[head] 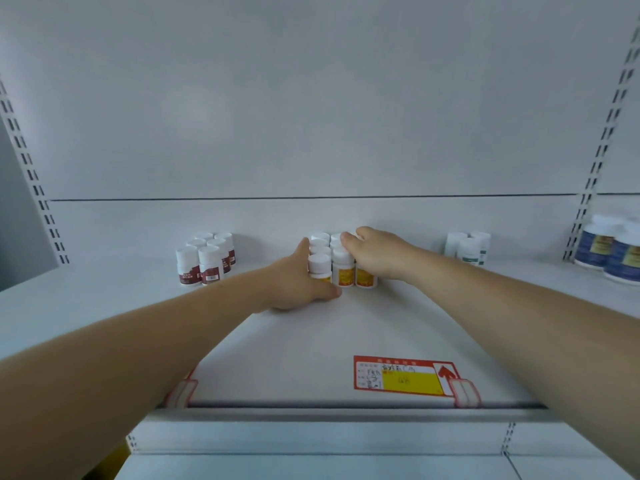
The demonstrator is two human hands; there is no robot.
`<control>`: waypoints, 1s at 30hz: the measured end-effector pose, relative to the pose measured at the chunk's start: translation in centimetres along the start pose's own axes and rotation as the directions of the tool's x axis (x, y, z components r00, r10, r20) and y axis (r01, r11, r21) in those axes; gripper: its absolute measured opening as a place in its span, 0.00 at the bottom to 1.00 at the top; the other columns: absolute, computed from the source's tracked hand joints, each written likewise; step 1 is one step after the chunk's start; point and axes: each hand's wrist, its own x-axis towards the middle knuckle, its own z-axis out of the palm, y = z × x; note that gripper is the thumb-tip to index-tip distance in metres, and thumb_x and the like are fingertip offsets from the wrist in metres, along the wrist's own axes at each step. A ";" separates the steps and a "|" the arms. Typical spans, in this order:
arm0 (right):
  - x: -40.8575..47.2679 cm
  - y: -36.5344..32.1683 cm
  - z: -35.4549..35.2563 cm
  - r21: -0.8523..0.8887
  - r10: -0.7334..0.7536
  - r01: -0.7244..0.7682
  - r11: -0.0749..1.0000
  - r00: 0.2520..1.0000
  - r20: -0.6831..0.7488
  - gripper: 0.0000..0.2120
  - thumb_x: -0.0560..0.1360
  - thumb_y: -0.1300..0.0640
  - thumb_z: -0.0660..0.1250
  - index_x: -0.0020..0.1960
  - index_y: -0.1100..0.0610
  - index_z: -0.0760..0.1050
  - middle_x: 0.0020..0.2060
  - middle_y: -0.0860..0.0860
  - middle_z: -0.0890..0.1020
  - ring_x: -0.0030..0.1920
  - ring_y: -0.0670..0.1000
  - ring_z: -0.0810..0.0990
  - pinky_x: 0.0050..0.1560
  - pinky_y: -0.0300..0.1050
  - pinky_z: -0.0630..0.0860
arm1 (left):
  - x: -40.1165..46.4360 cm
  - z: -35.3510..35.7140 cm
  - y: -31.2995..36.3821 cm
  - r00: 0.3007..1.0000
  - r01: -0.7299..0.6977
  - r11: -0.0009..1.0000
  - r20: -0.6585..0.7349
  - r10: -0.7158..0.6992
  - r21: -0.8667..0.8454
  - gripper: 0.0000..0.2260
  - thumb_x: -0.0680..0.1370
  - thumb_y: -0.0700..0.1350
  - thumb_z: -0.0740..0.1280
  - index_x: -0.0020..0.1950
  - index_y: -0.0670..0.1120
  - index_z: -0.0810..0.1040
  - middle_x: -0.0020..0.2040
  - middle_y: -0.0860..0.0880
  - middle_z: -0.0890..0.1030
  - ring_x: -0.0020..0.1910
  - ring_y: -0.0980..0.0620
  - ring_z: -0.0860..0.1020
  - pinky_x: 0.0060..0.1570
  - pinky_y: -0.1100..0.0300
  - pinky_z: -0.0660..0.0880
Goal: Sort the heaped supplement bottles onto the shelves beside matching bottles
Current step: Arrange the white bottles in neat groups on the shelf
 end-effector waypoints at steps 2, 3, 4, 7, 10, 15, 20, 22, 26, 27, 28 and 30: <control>0.0 0.0 -0.1 0.014 0.013 -0.013 1.000 1.000 -0.007 0.27 0.81 0.40 0.46 0.63 0.61 0.69 0.61 0.59 0.74 0.59 0.57 0.73 0.50 0.45 0.65 | -0.1 -0.1 0.0 1.000 0.000 1.000 0.000 0.000 0.000 0.28 0.71 0.49 0.72 0.65 0.56 0.61 0.54 0.53 0.77 0.51 0.53 0.76 0.50 0.57 0.74; 0.0 0.0 -0.2 0.013 0.011 -0.011 1.000 1.000 -0.011 0.28 0.81 0.41 0.46 0.64 0.62 0.69 0.61 0.60 0.74 0.59 0.58 0.73 0.50 0.45 0.65 | -0.1 -0.1 0.0 1.000 -0.003 1.000 0.002 0.003 0.002 0.28 0.71 0.48 0.72 0.66 0.56 0.61 0.53 0.52 0.77 0.50 0.53 0.76 0.48 0.58 0.73; 0.0 -0.1 -0.2 0.009 0.006 -0.006 1.000 1.000 -0.012 0.27 0.82 0.42 0.46 0.64 0.62 0.69 0.61 0.60 0.75 0.58 0.57 0.73 0.50 0.45 0.65 | -0.1 0.0 0.1 1.000 -0.012 1.000 -0.001 0.012 0.007 0.28 0.71 0.47 0.71 0.67 0.55 0.61 0.54 0.52 0.77 0.50 0.53 0.76 0.47 0.58 0.72; 0.1 -0.2 0.0 0.001 -0.006 0.006 1.000 1.000 -0.012 0.26 0.82 0.43 0.46 0.64 0.62 0.69 0.60 0.60 0.75 0.55 0.57 0.73 0.50 0.45 0.66 | 0.0 0.0 0.1 1.000 -0.017 0.999 -0.015 0.018 0.028 0.30 0.71 0.49 0.73 0.67 0.55 0.61 0.55 0.53 0.77 0.53 0.52 0.76 0.54 0.56 0.73; 0.2 -0.1 0.2 0.008 -0.010 0.010 1.000 1.000 -0.012 0.26 0.82 0.42 0.47 0.64 0.62 0.68 0.60 0.60 0.75 0.57 0.57 0.73 0.50 0.46 0.66 | 0.0 0.2 0.1 1.000 -0.020 0.999 -0.018 0.020 0.028 0.33 0.71 0.51 0.73 0.70 0.53 0.59 0.58 0.54 0.76 0.56 0.53 0.75 0.57 0.57 0.70; 0.3 0.1 -0.1 -0.014 -0.027 0.027 1.000 1.000 0.005 0.23 0.81 0.43 0.47 0.59 0.59 0.70 0.58 0.59 0.75 0.54 0.56 0.72 0.49 0.45 0.65 | 0.0 0.3 0.2 1.000 -0.007 0.998 -0.012 0.008 0.065 0.35 0.72 0.53 0.72 0.72 0.54 0.55 0.61 0.53 0.75 0.58 0.51 0.74 0.60 0.56 0.69; 0.4 0.0 -0.3 0.042 -0.017 0.016 0.999 1.000 0.020 0.14 0.81 0.47 0.49 0.52 0.56 0.67 0.51 0.55 0.71 0.51 0.54 0.71 0.48 0.44 0.66 | -0.2 0.1 0.4 1.000 0.002 0.998 0.021 -0.003 0.063 0.38 0.73 0.53 0.71 0.74 0.59 0.50 0.63 0.55 0.73 0.60 0.51 0.73 0.60 0.57 0.67; 0.3 0.0 -0.3 0.078 -0.014 0.012 0.997 0.999 0.031 0.14 0.81 0.48 0.49 0.55 0.55 0.68 0.52 0.55 0.71 0.52 0.54 0.70 0.50 0.44 0.66 | -0.2 0.1 0.4 1.000 0.012 0.999 0.023 -0.013 0.049 0.39 0.73 0.52 0.71 0.75 0.58 0.49 0.63 0.55 0.73 0.60 0.51 0.72 0.59 0.59 0.66; 0.3 0.1 -0.2 0.090 -0.019 0.015 0.996 0.999 0.042 0.15 0.82 0.49 0.49 0.58 0.55 0.68 0.63 0.59 0.73 0.54 0.54 0.69 0.51 0.44 0.64 | -0.2 0.3 0.5 1.000 0.000 1.000 0.005 0.000 0.029 0.38 0.73 0.51 0.71 0.75 0.57 0.50 0.64 0.54 0.73 0.59 0.52 0.73 0.59 0.58 0.67; 0.2 0.1 -0.3 0.092 -0.020 0.016 0.996 0.999 0.040 0.18 0.82 0.48 0.49 0.62 0.58 0.69 0.66 0.59 0.72 0.57 0.55 0.70 0.52 0.44 0.64 | -0.3 0.4 0.6 1.000 -0.006 1.000 0.002 0.006 0.023 0.38 0.74 0.51 0.71 0.75 0.56 0.50 0.62 0.55 0.73 0.58 0.52 0.72 0.57 0.59 0.66; 0.1 0.1 -0.3 0.091 -0.012 0.009 0.996 0.999 0.040 0.22 0.82 0.48 0.49 0.67 0.59 0.68 0.67 0.59 0.71 0.60 0.56 0.71 0.53 0.44 0.64 | -0.4 0.4 0.7 1.000 -0.008 1.000 0.004 0.008 0.026 0.38 0.74 0.50 0.71 0.75 0.55 0.49 0.61 0.56 0.72 0.57 0.53 0.72 0.56 0.60 0.66; 0.0 0.3 -0.5 0.082 0.004 -0.007 0.997 0.999 0.038 0.25 0.81 0.46 0.49 0.72 0.59 0.64 0.69 0.58 0.69 0.64 0.56 0.70 0.56 0.45 0.66 | -0.4 0.5 0.7 1.000 -0.007 0.999 0.011 0.006 0.040 0.37 0.74 0.50 0.71 0.74 0.54 0.50 0.61 0.56 0.72 0.57 0.53 0.72 0.56 0.60 0.66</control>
